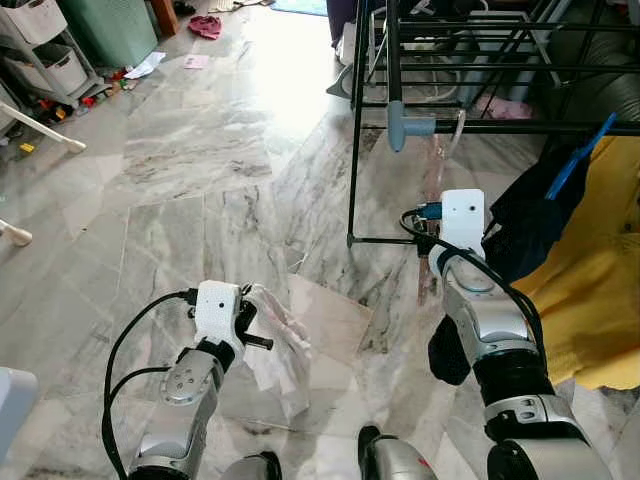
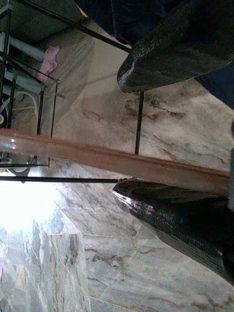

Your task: Hang hanger

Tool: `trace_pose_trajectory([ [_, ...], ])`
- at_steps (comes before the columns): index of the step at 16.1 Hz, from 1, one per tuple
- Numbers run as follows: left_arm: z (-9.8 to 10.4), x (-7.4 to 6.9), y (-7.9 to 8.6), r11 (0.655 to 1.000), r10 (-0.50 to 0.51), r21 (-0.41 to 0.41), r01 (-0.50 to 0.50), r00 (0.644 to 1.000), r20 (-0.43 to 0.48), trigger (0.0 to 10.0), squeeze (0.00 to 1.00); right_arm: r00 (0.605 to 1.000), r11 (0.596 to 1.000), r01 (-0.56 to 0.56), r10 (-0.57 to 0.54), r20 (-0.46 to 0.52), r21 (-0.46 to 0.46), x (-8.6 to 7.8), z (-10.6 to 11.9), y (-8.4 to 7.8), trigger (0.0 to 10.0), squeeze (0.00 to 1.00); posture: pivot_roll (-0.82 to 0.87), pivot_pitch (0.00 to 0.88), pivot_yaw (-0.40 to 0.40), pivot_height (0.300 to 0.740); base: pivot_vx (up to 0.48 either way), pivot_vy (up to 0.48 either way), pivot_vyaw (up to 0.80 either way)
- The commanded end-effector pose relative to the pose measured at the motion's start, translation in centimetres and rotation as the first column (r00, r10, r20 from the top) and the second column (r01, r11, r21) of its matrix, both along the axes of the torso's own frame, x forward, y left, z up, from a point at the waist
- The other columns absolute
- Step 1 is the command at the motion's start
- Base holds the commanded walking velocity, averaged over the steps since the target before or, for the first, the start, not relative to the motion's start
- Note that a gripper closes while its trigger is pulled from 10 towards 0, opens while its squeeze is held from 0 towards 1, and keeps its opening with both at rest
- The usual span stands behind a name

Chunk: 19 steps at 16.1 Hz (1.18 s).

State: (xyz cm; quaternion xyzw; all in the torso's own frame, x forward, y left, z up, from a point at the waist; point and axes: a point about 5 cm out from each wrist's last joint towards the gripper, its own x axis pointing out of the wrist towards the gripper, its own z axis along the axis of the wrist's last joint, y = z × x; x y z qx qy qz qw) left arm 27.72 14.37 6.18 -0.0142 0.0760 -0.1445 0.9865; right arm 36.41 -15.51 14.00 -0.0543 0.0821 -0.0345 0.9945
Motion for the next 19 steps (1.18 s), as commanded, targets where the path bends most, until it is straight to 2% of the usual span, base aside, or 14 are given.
trace_pose_trajectory([
  [1,-0.2,-0.1,0.3,1.000,-0.002,0.011,0.002,1.000,-0.013,10.0,0.00,1.000,1.000,0.003,-0.004,-0.014,-0.018,0.0,-0.2,-0.2,10.0,0.00,-0.07,0.224,0.060,0.740,0.000,0.000,0.00],
  [2,-0.2,-0.1,0.3,1.000,-0.003,0.011,0.003,1.000,-0.015,10.0,0.00,1.000,1.000,0.017,-0.017,-0.008,-0.019,0.0,-0.1,-0.4,10.0,1.00,-0.07,0.225,0.062,0.740,0.000,0.000,0.00],
  [9,-0.2,0.1,0.3,1.000,-0.006,0.019,0.007,1.000,-0.024,10.0,0.00,1.000,1.000,0.014,-0.014,0.010,0.000,-0.1,0.1,-0.4,10.0,0.99,-0.07,0.226,0.074,0.740,0.000,0.000,0.00],
  [10,-0.2,0.1,0.3,1.000,-0.007,0.020,0.007,1.000,-0.024,10.0,0.00,1.000,1.000,0.006,-0.006,0.021,0.002,0.0,0.4,-0.2,10.0,0.84,-0.08,0.225,0.076,0.740,0.000,0.000,0.00],
  [11,-0.2,0.2,0.2,1.000,-0.007,0.021,0.008,1.000,-0.023,10.0,0.00,1.000,1.000,0.004,-0.004,0.028,0.003,0.0,0.6,-0.1,10.0,0.32,-0.08,0.224,0.077,0.740,0.000,0.000,0.00],
  [12,-0.2,0.2,0.2,1.000,-0.007,0.021,0.008,1.000,-0.023,10.0,0.00,1.000,1.000,0.005,-0.005,0.029,0.004,0.1,0.7,0.0,10.0,0.00,-0.08,0.224,0.078,0.740,0.000,0.000,0.00],
  [15,-0.2,0.4,0.1,1.000,-0.009,0.021,0.009,1.000,-0.025,10.0,0.00,0.999,1.000,0.006,-0.007,0.045,0.020,0.4,1.0,0.7,10.0,0.00,-0.07,0.220,0.075,0.740,0.000,0.000,0.00],
  [17,-0.1,0.4,0.1,1.000,-0.006,0.021,0.006,1.000,-0.025,10.0,0.00,0.998,1.000,0.023,-0.024,0.055,0.018,0.3,1.1,0.4,10.0,0.00,-0.07,0.219,0.075,0.740,0.000,0.000,0.00],
  [19,-0.2,0.3,0.2,1.000,-0.001,0.024,0.002,1.000,-0.025,10.0,0.00,0.996,0.998,0.057,-0.058,0.072,0.019,0.0,1.2,-0.6,10.0,0.00,-0.06,0.217,0.074,0.740,0.000,0.000,0.00],
])
